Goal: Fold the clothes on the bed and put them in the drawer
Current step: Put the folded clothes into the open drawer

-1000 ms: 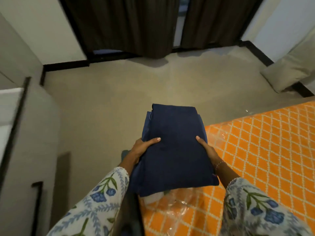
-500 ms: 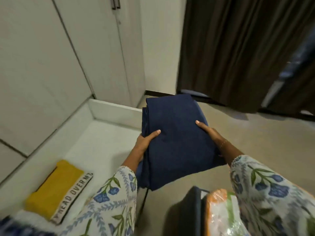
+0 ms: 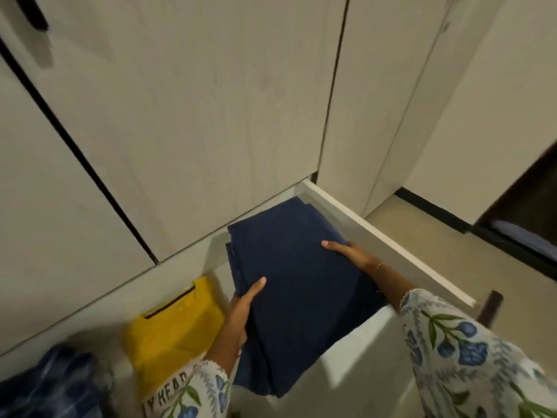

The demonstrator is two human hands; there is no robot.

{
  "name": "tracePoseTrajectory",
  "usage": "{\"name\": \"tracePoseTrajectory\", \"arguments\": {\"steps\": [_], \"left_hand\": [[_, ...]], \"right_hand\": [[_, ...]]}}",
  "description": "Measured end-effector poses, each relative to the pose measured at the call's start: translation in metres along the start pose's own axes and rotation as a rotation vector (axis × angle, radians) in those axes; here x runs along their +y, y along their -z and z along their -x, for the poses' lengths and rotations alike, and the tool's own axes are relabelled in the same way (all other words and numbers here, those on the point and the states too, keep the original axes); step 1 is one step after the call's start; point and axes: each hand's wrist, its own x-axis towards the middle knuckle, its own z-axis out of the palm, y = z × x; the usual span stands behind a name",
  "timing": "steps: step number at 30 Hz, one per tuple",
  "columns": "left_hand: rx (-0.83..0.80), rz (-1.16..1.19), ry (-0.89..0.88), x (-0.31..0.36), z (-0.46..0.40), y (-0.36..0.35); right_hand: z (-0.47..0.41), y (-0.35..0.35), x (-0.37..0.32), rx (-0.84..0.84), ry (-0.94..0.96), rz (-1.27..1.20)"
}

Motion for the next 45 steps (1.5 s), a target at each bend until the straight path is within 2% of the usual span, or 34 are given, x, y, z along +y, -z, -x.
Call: {"name": "tracePoseTrajectory", "arguments": {"steps": [5, 10, 12, 16, 20, 23, 26, 29, 31, 35, 38, 40, 42, 45], "left_hand": [[0.147, 0.135, 0.027, -0.032, -0.056, 0.018], [0.198, 0.094, -0.037, -0.031, -0.091, 0.022], [0.216, 0.037, -0.048, -0.029, -0.096, 0.022], [0.375, -0.143, -0.124, -0.019, -0.094, 0.017], [0.547, -0.357, -0.148, -0.010, -0.083, 0.010], [0.629, -0.675, -0.257, -0.014, -0.049, -0.011], [0.604, -0.919, -0.381, -0.036, 0.005, -0.034], [0.511, -0.940, -0.343, -0.068, 0.074, -0.044], [0.426, -1.075, -0.401, -0.096, 0.125, -0.038], [0.180, -1.396, -0.554, -0.141, 0.217, -0.002], [0.185, -1.703, -0.762, -0.159, 0.269, 0.030], [0.182, -1.766, -0.842, -0.167, 0.297, 0.061], [0.165, -1.812, -0.832, -0.174, 0.314, 0.097], [0.174, -1.876, -0.699, -0.178, 0.322, 0.139]], "right_hand": [[-0.090, -0.030, 0.010, -0.106, 0.001, 0.122], [-0.138, -0.036, 0.012, -0.220, -0.084, 0.072], [-0.142, -0.038, 0.015, -0.208, -0.075, 0.080], [-0.142, -0.041, 0.014, -0.069, -0.002, 0.294], [-0.107, -0.043, 0.010, 0.295, 0.197, 0.797], [-0.063, -0.051, 0.022, 0.407, 0.259, 0.876], [0.003, -0.069, 0.040, 0.466, 0.275, 0.857], [0.084, -0.092, 0.054, 0.551, 0.204, 0.742], [0.141, -0.111, 0.065, 0.626, 0.139, 0.681], [0.238, -0.155, 0.101, 0.708, 0.081, 0.681], [0.290, -0.194, 0.131, 0.738, 0.144, 0.607], [0.313, -0.223, 0.141, 0.698, 0.194, 0.534], [0.324, -0.252, 0.144, 0.642, 0.205, 0.450], [0.325, -0.284, 0.141, 0.675, 0.103, 0.336]]}}
